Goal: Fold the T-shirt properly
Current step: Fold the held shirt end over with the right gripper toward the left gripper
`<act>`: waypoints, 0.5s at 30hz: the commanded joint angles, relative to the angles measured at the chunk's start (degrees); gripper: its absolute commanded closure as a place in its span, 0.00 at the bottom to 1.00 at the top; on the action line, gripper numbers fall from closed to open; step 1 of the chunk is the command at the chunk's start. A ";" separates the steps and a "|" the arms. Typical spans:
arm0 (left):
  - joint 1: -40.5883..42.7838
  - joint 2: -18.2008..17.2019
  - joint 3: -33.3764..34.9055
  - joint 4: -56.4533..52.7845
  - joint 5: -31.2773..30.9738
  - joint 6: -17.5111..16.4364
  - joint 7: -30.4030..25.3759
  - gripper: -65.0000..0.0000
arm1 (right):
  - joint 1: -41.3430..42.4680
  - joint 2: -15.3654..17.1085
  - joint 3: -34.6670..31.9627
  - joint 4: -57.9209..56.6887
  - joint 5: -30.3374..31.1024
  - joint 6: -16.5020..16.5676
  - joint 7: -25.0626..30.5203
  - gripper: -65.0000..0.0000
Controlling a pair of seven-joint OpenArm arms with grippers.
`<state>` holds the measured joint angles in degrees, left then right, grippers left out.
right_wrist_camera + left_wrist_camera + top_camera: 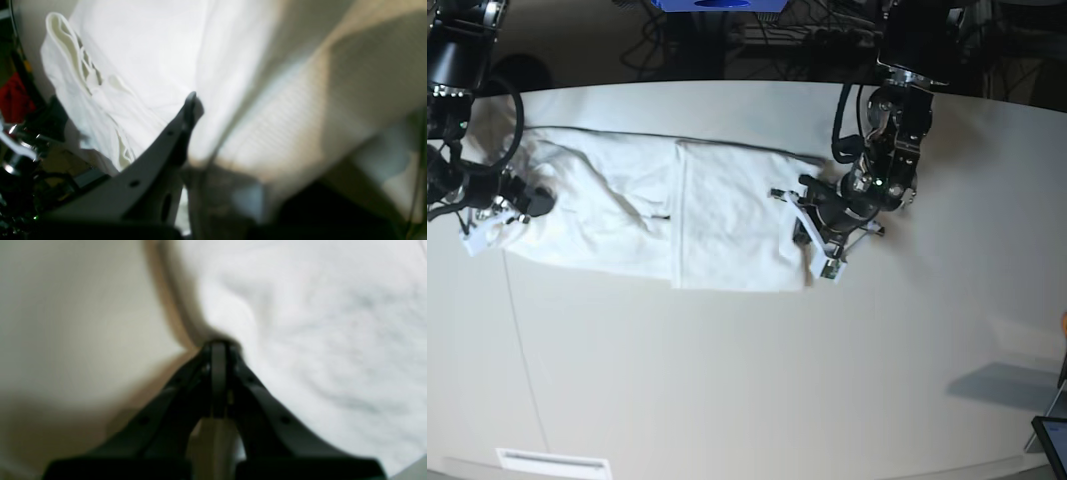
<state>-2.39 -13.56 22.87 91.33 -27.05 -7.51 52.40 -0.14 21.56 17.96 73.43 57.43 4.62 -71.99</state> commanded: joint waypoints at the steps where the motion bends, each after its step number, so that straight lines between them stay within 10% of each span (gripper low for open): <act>1: -0.64 0.42 1.08 0.67 -0.60 -0.36 0.30 1.00 | -0.87 0.81 -0.24 0.55 -9.03 -2.03 0.73 1.00; 15: -4.51 4.81 4.78 -1.35 -0.51 -0.36 0.39 1.00 | -0.25 0.90 -0.42 9.87 -38.48 -1.68 3.28 1.00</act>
<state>-5.58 -8.69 27.81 88.84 -27.29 -7.73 53.41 -0.27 21.56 17.30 83.42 21.63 3.79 -67.29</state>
